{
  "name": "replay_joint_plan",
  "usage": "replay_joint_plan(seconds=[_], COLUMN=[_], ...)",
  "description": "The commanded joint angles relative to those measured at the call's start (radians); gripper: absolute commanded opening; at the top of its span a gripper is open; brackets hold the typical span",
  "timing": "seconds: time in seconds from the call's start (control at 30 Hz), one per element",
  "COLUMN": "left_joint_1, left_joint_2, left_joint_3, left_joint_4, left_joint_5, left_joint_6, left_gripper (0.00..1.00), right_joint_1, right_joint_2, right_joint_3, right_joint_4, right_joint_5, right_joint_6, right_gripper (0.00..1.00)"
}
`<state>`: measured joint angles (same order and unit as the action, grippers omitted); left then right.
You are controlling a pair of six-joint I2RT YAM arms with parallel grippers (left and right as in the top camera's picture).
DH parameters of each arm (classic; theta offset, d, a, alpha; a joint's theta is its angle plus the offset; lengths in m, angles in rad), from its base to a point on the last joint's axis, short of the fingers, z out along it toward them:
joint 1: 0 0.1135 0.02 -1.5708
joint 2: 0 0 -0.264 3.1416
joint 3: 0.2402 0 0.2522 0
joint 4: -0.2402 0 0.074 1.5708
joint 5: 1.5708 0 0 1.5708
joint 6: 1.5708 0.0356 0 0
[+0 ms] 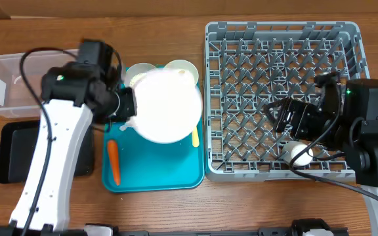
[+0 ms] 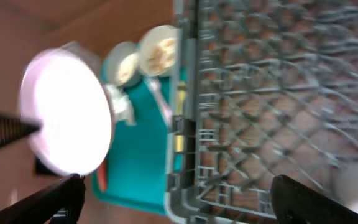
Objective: Sort waste into correct bins and load items into the dishwasher rack
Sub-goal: 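Grasp the white plate edge with the left gripper and lift it, then pass the white plate from the left gripper to the right gripper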
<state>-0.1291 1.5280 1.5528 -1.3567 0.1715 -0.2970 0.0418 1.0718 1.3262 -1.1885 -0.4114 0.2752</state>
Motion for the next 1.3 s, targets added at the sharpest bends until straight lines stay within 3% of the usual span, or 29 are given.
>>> replay_joint_plan(seconds=[0.0,0.07,0.27,0.53,0.73,1.07,1.27], left_joint_1=[0.003,0.003,0.003,-0.051,-0.095,-0.094,-0.153], left_joint_2=[-0.057,-0.059,-0.058,-0.058,-0.058,-0.058,-0.058], left_joint_3=[0.033,0.033,0.033,0.033,0.033,0.033,0.033], left_joint_4=[0.093,0.126,0.158,0.174,0.194,0.247,0.306], left_joint_5=[0.294,0.405,0.653,0.632,0.395,0.363,0.468], left_joint_6=[0.22,0.269,0.391,0.402,0.294,0.229,0.211], left_gripper=[0.04,0.04,0.04,0.04,0.04,0.04,0.04], right_joint_1=[0.004,0.004,0.004,0.004,0.004,0.004,0.011], right_joint_2=[-0.004,-0.004,0.014,0.071,0.08,0.081,0.101], right_joint_3=[0.015,0.015,0.015,0.015,0.015,0.015,0.015], right_joint_4=[0.037,0.058,0.088,0.092,0.103,0.098,0.103], right_joint_5=[-0.253,-0.253,-0.332,-0.546,-0.599,-0.534,-0.54], right_joint_6=[-0.201,-0.201,-0.274,-0.428,-0.47,-0.436,-0.433], right_gripper=[0.95,0.89,0.89,0.88,0.85,0.79,0.76])
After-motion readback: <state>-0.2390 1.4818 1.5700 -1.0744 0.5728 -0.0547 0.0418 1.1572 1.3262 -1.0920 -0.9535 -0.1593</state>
